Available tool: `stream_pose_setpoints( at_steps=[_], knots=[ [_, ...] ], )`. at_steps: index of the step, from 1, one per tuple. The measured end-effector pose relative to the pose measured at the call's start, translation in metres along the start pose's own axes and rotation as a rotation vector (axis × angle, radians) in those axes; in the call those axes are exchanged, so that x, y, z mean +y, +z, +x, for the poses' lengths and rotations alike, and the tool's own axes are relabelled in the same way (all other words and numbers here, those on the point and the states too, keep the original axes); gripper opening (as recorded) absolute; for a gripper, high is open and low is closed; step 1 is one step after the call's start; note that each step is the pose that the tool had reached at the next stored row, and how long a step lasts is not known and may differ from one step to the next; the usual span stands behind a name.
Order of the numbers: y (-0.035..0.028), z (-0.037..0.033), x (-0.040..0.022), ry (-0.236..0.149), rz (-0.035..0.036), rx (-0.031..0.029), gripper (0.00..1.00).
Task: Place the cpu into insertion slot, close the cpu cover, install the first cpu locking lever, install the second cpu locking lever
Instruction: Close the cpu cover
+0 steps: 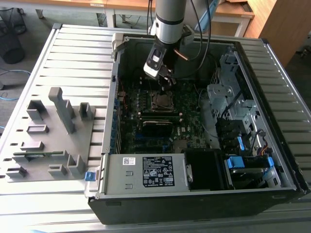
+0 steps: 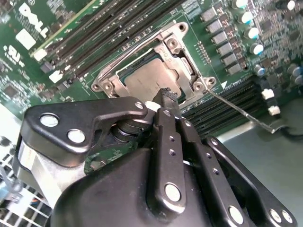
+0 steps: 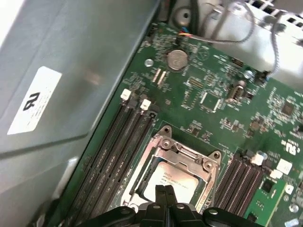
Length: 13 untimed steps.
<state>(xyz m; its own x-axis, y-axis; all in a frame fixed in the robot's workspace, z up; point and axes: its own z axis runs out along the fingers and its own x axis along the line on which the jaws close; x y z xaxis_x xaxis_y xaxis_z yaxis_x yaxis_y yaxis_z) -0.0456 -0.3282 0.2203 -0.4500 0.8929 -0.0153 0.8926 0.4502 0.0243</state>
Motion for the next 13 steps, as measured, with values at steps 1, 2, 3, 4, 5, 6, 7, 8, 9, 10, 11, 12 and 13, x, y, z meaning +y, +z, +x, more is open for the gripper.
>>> stream_pose_setpoints(
  at_steps=[1, 2, 3, 4, 5, 6, 7, 8, 9, 10, 11, 12, 13],
  knots=[
    [0.0000, 0.0000, 0.0000, -0.012, -0.0001, 0.0002, 0.10],
    [0.0000, 0.0000, 0.0000, -0.013, -0.0001, 0.0002, 0.10],
    [0.0000, 0.0000, 0.0000, -0.013, -0.0002, 0.0004, 0.10],
    [0.0000, 0.0000, 0.0000, -0.013, -0.0002, 0.0003, 0.10],
    [0.0000, 0.0000, 0.0000, -0.013, -0.0002, 0.0003, 0.10],
    [0.0000, 0.0000, 0.0000, -0.014, -0.0002, 0.0003, 0.10],
    [0.0000, 0.0000, 0.0000, -0.014, -0.0003, 0.0004, 0.10],
    [0.0000, 0.0000, 0.0000, -0.021, -0.0003, 0.0005, 0.10],
    [0.0001, 0.0000, 0.0000, -0.036, -0.0006, 0.0009, 0.10],
    [0.0001, 0.0000, 0.0000, -0.055, -0.0009, 0.0014, 0.10],
    [0.0002, 0.0000, 0.0000, -0.073, -0.0012, 0.0018, 0.10],
    [0.0002, 0.0000, 0.0000, -0.091, -0.0014, 0.0023, 0.10],
    [0.0003, 0.0000, 0.0000, -0.109, -0.0017, 0.0027, 0.10]
  ],
)
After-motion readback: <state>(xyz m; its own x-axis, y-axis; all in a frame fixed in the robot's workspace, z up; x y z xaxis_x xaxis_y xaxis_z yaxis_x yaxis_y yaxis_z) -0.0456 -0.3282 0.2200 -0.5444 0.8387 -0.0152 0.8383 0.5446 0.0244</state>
